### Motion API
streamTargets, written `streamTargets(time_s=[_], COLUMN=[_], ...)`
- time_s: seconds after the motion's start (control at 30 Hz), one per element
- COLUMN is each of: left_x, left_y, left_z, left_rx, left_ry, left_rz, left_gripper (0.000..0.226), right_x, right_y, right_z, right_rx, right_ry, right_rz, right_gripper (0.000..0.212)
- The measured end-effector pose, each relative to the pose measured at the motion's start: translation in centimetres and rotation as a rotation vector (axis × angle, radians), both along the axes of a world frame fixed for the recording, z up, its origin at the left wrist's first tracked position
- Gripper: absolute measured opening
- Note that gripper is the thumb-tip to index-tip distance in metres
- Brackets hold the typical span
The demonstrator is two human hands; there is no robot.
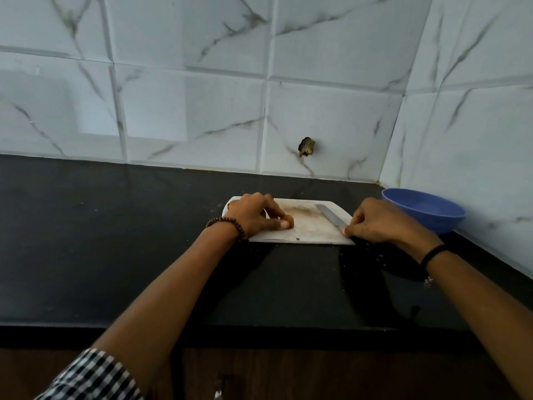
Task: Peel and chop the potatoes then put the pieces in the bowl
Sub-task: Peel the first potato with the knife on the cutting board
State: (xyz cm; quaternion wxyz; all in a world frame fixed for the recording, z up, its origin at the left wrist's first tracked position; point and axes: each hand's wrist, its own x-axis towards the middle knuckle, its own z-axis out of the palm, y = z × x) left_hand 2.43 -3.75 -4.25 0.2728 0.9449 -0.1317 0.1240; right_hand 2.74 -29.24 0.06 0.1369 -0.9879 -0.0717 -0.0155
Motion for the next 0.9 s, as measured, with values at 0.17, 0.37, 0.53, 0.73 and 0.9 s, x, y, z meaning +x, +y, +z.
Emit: streamTargets(time_s=[0.17, 0.37, 0.53, 0.73, 0.9], left_x=[-0.4, -0.3, -0.1, 0.0, 0.2], left_y=[-1.1, -2.4, -2.9, -2.9, -3.1], left_z=[0.2, -0.4, -0.9, -0.8, -0.9], left_rx=[0.005, -0.103, -0.154, -0.143, -0.106], left_ry=[-0.051, -0.081, -0.129, -0.124, -0.137], left_rz=[0.008, 0.010, 0.035, 0.053, 0.073], left_gripper=[0.028, 0.032, 0.026, 0.026, 0.023], right_x=[-1.1, -3.1, -4.5, -4.3, -3.8], right_y=[0.6, 2.4, 3.6, 4.0, 4.3], right_z=[-0.3, -0.8, -1.1, -1.6, -2.3], right_rx=[0.229, 0.385, 0.276, 0.167, 0.064], right_ry=[-0.012, -0.018, -0.082, -0.195, -0.252], right_rz=[0.025, 0.127, 0.157, 0.153, 0.158], right_gripper=[0.015, 0.012, 0.022, 0.029, 0.030])
